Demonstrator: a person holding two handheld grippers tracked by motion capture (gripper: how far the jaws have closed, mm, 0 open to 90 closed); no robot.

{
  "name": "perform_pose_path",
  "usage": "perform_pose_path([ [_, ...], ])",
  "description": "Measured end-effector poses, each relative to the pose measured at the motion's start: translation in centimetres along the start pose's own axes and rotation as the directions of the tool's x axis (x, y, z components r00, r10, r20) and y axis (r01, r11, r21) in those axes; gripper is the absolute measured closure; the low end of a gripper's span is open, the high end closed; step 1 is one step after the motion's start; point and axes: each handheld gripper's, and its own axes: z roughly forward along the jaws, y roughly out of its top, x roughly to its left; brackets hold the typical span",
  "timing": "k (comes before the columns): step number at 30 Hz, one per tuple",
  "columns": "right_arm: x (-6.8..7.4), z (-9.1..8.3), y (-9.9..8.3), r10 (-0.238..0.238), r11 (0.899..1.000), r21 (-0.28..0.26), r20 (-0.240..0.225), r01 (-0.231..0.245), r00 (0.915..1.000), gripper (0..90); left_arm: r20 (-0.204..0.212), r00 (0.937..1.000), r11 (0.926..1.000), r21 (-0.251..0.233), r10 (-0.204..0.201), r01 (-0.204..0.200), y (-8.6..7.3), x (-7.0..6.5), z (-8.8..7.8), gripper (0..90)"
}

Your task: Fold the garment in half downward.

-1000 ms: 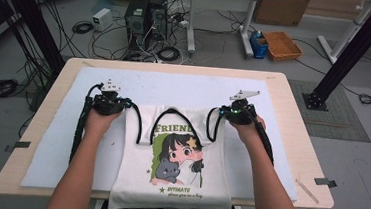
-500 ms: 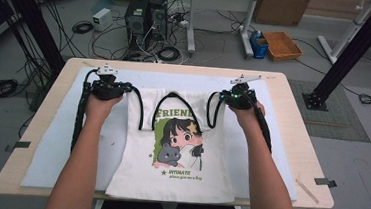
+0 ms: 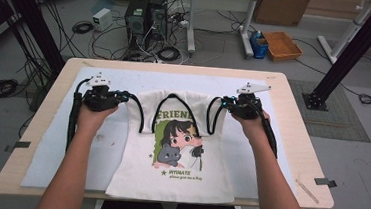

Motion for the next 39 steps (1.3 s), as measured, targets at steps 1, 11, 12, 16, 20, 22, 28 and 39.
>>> perform_pose_path([
  [1,0.0,-0.2,-0.1,0.001,1.000,-0.005,-0.006,-0.001,1.0000,81.7,0.002,1.0000,1.0000,-0.006,-0.003,0.003,-0.1,-0.1,-0.2,83.7],
  [11,1.0,-1.9,-0.9,-0.032,0.998,-0.049,-0.027,0.030,0.9991,81.5,0.032,0.9991,0.9991,-0.033,0.028,-0.027,-0.5,-1.0,-2.3,83.6],
  [12,1.2,-2.1,-1.0,-0.031,0.998,-0.054,-0.031,0.029,0.9990,81.4,0.034,0.9990,0.9989,-0.037,0.029,-0.028,-0.6,-1.2,-2.5,83.5],
  [16,1.9,-3.0,-1.7,-0.039,0.996,-0.080,-0.044,0.036,0.9983,81.3,0.056,0.9978,0.9976,-0.061,0.035,-0.032,-1.2,-1.9,-3.2,83.5],
  [20,2.9,-4.1,-2.4,-0.060,0.992,-0.110,-0.061,0.053,0.9963,81.1,0.083,0.9957,0.9960,-0.083,0.040,-0.033,-1.8,-2.8,-4.0,83.5],
  [22,3.5,-4.7,-2.9,-0.073,0.990,-0.124,-0.068,0.064,0.9950,81.2,0.091,0.9947,0.9953,-0.088,0.048,-0.040,-2.3,-3.3,-4.5,83.5],
  [28,4.7,-6.2,-4.9,-0.107,0.985,-0.148,-0.099,0.092,0.9893,81.1,0.112,0.9922,0.9942,-0.099,0.054,-0.043,-4.2,-4.3,-6.5,83.6],
  [39,7.6,-8.5,-8.5,-0.146,0.983,-0.138,-0.166,0.124,0.9753,77.9,0.214,0.9767,0.9974,-0.072,0.015,0.000,-8.7,-6.5,-8.6,82.8],
])
